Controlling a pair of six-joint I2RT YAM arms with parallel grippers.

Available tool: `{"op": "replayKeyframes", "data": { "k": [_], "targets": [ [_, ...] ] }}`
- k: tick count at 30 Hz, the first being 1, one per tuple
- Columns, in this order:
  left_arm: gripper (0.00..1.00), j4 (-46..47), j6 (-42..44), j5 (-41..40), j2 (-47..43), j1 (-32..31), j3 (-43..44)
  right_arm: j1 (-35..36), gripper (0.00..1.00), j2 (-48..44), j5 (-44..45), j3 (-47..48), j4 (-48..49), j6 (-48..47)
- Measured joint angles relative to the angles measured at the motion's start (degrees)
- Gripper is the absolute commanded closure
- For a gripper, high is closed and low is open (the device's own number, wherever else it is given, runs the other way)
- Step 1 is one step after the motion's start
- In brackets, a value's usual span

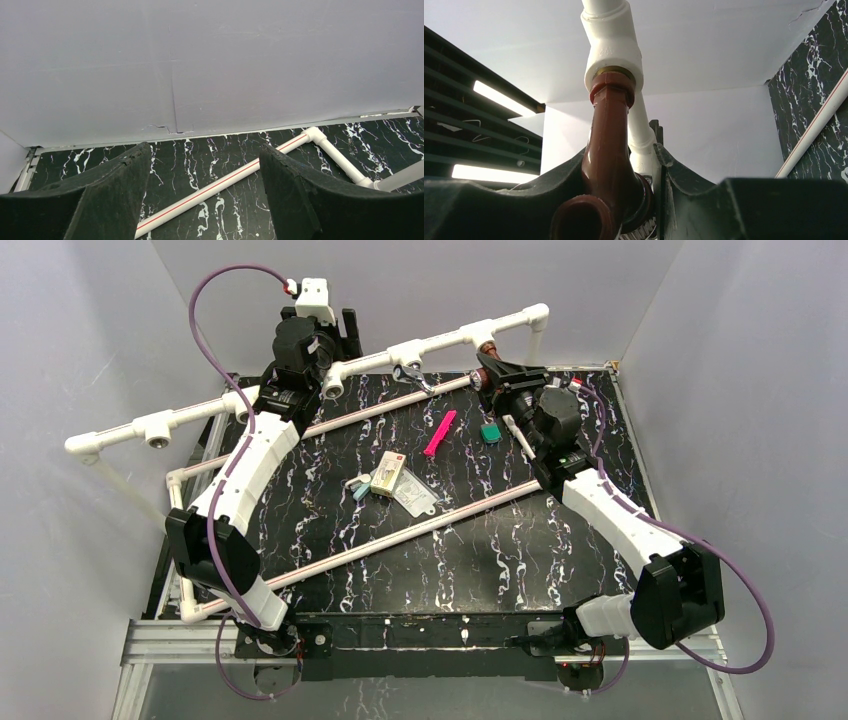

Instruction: Install the water faucets

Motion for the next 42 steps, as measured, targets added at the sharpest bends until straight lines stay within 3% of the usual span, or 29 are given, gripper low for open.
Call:
{"op": "replayKeyframes", "data": {
  "k": [4,9,16,30,42],
  "targets": [
    [0.24,-0.02,0.0,0.04,-0.02,0.0,0.0,-0.04,0.61,-0.04,-0.24,0.0,-0.09,0.26],
    [0.23,-0.04,-0.04,0.04,-0.31,0.0,-0.31,-0.22,0.4,-0.35,-0.79,0.0,-0.7,-0.42],
    [0.23,-0.13,-0.09,0.2,-0.5,0.0,-0.48,-0.98,0.26,-2.75,-1.64,-0.13,-2.19,-1.07],
    [0.23,-0.44,-0.28,0.42,-0.59,0.0,-0.48,-1.55,0.19,-11.43,-2.82,-4.92,-5.97,-4.39],
    [0.23,-0.44,-0.28,0.42,-0.59,0.0,-0.5,-2.21,0.19,-19.74,-2.38,-5.25,-17.64,-17.86]
  ]
}}
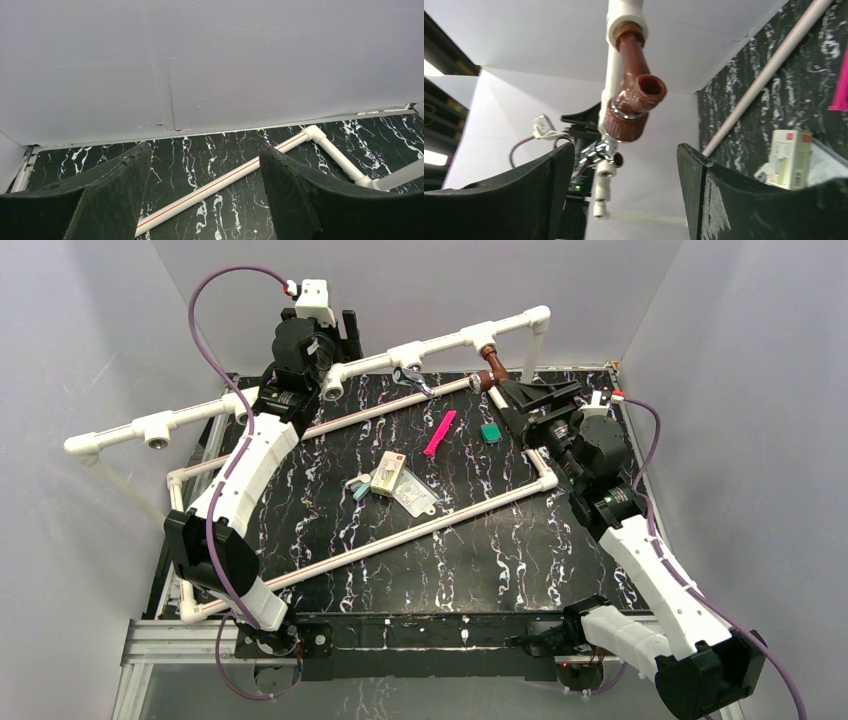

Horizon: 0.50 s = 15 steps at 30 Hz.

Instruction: Install the water faucets

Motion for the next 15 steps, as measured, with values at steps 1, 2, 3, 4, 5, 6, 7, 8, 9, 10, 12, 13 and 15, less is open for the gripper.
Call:
{"op": "replayKeyframes", "data": {
  "k": [1,2,3,4,5,6,7,8,9,10,12,13,15],
  "targets": [
    [0.23,0.0,0.02,0.0,0.0,0.0,0.0,-0.11,0.2,-0.33,0.02,0.0,-1.38,-1.9],
    [0.23,0.0,0.02,0.0,0.0,0.0,0.0,-0.11,0.21,-0.59,0.04,0.0,-2.58,-3.5],
    [0.23,0.0,0.02,0.0,0.0,0.0,0.0,-0.13,0.21,-0.74,0.11,0.02,-3.56,-5.03],
    [0.23,0.0,0.0,0.0,0.0,0.0,0.0,-0.15,0.22,-0.94,0.42,0.02,-4.79,-7.32],
    [0.23,0.0,0.02,0.0,0.0,0.0,0.0,-0.13,0.22,-1.2,0.94,0.02,-6.12,-9.9],
    [0.24,0.0,0.02,0.0,0.0,0.0,0.0,-0.15,0.22,-1.42,1.33,0.02,-6.91,-11.72],
    [0.23,0.0,0.02,0.0,0.0,0.0,0.0,-0.15,0.22,-1.79,1.99,0.02,-7.69,-14.36],
    [0.23,0.0,0.0,0.0,0.0,0.0,0.0,-0.15,0.22,-2.25,2.8,0.02,-8.39,-17.2],
    [0.23,0.0,0.0,0.0,0.0,0.0,0.0,-0.15,0.2,-2.75,3.54,0.04,-8.96,-20.35],
    [0.23,0.0,0.02,0.0,0.0,0.0,-0.02,-0.15,0.19,-3.26,4.35,0.11,-9.22,-23.78],
    [0.23,0.0,0.02,0.0,0.0,0.0,-0.02,-0.15,0.18,-3.91,5.42,0.61,-9.38,-30.51],
    [0.23,0.02,0.02,0.0,0.0,0.0,-0.02,-0.15,0.17,-4.09,5.73,1.09,-9.33,-34.64],
    [0.23,0.0,0.02,0.0,0.0,0.0,-0.02,-0.15,0.16,-4.31,5.84,1.81,-8.79,-43.12]
  ]
}}
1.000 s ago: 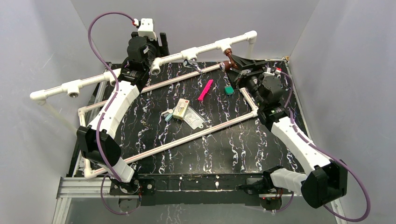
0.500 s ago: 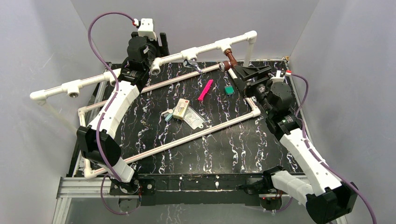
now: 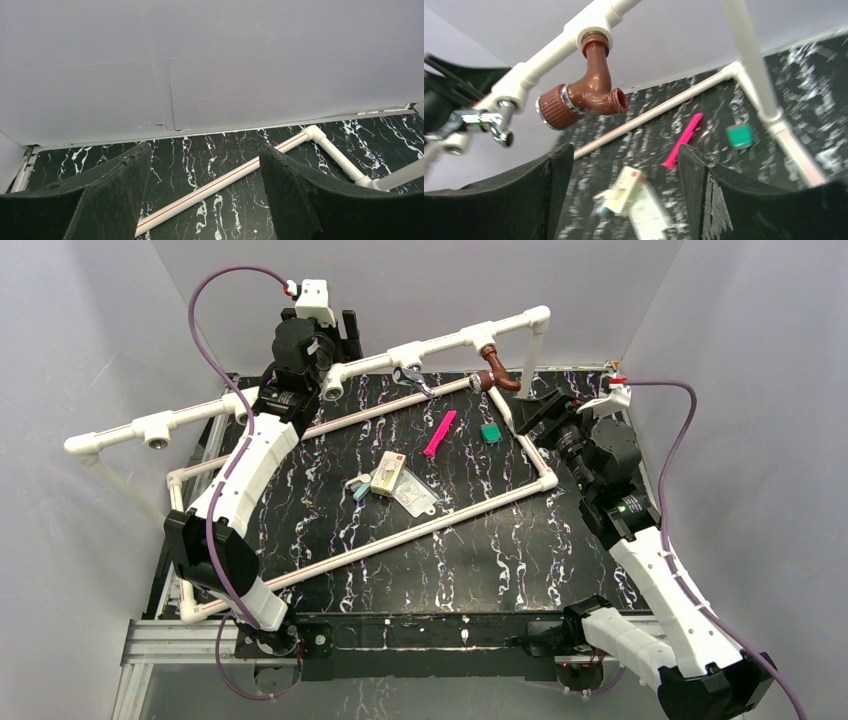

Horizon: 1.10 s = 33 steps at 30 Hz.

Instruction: Install the water faucets

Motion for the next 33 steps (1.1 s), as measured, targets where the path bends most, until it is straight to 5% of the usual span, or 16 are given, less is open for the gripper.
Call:
{"op": "replayKeyframes", "data": {
  "k": [19,33],
  "targets": [
    [0.23,0.0,0.02,0.0,0.13,0.0,0.13,0.0,0.13,-1.92,-15.17,-4.76,12.87,-74.55],
    [0.23,-0.72,0.13,-0.07,0.5,0.0,0.76,0.92,0.16,8.13,-19.85,-4.66,19.96,-101.29]
  ]
}}
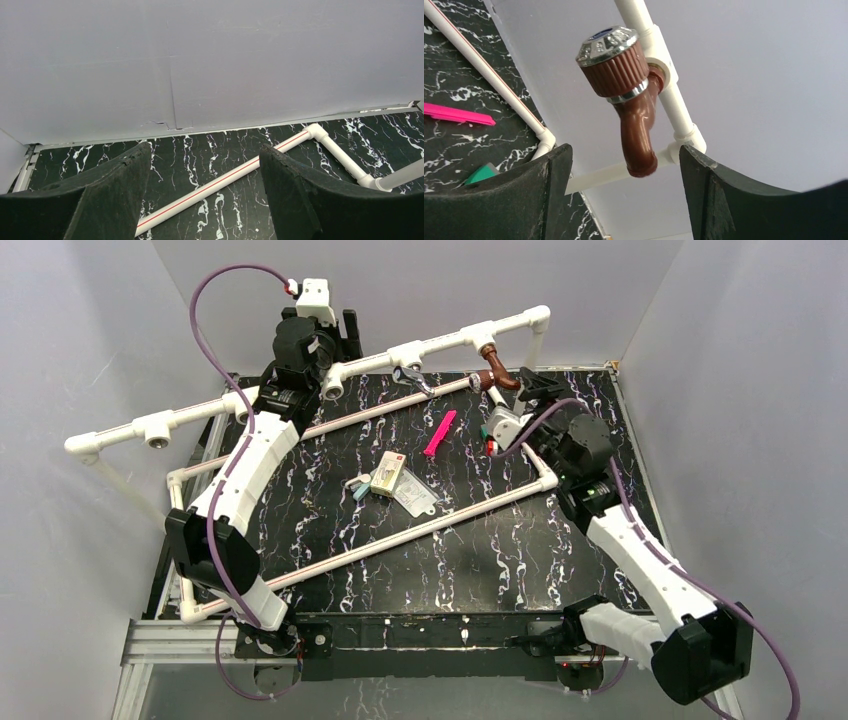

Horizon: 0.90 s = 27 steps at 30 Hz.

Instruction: Install the water faucets

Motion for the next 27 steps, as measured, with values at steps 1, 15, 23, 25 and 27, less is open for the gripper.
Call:
{"op": "replayKeyframes", "data": {
  "k": [1,15,23,25,27],
  "targets": [
    [0.23,-0.11,0.11,0.0,0.09,0.0,0.09,0.2,0.16,0.83,0.04,0.04,0.31,-1.11],
    [0.23,-0.37,0.61,-0.09,0.24,0.0,0.33,6.93,0.22,10.86,6.36,3.15,11.23,-13.6],
    [0.23,-0.35,0.76,-0.22,0.24,0.0,0.33,7.04,0.44,13.03,8.76,4.42,13.49,-14.75],
    [0.23,-0.35,0.79,-0.22,0.24,0.0,0.33,7.13,0.57,13.05,9.25,4.42,13.68,-14.51],
    [0.23,-0.35,0.79,-0.22,0.24,0.0,0.33,7.19,0.71,13.09,9.42,4.42,13.66,-14.12]
  ]
}}
